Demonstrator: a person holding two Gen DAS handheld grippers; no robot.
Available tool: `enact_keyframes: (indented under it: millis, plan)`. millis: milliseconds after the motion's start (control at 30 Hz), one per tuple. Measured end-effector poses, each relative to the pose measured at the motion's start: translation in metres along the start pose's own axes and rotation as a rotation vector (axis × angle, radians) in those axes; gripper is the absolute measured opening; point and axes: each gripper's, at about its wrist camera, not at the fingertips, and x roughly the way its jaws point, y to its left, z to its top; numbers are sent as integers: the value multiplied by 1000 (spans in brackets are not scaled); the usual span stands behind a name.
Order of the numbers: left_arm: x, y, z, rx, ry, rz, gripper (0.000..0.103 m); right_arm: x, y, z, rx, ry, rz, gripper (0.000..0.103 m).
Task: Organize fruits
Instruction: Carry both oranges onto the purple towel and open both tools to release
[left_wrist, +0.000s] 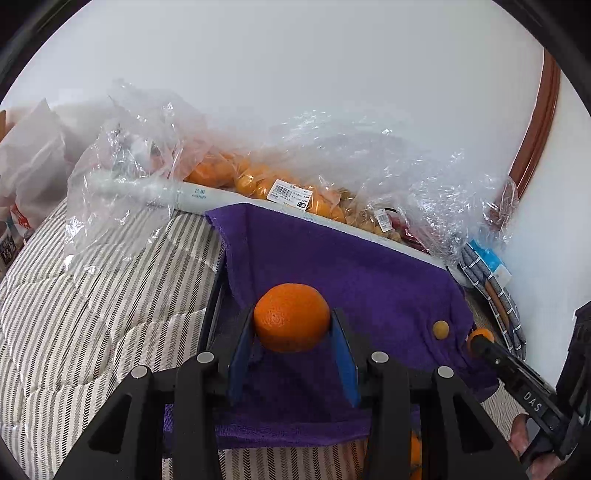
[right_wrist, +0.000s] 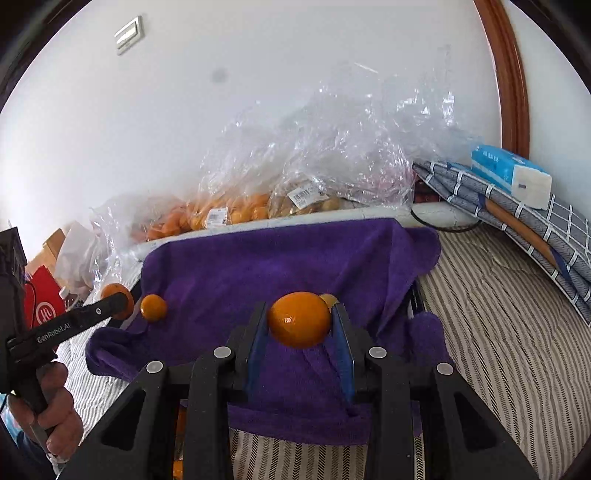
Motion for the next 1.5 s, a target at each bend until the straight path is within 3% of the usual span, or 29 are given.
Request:
enact_keyframes:
  millis: [300,867,933,1067,1200,1300,1500]
  plan:
    - [9,-8,-5,8,38,-8,39,14,-17,-7,63,44,-5,34]
    - [23,-15,-9,71,73,54,39,21,-17,-8,66,70,-22,34]
    - [23,-15,-9,75,75,57,39,19,-17,-8,71,63,-22,35]
    - [25,-16,-9,84,74,60,39,14,-17,-7,70,37,-22,49]
    - [21,-16,-8,76,58,36,41,10,-14,-7,59,15,-25,53]
    - [13,-18,-8,80,22,21,48,4,-11,-7,46,-14,-36,54]
    - [5,-26,-11,122,-21,33,51,-8,-3,-10,10,-63,-33,54]
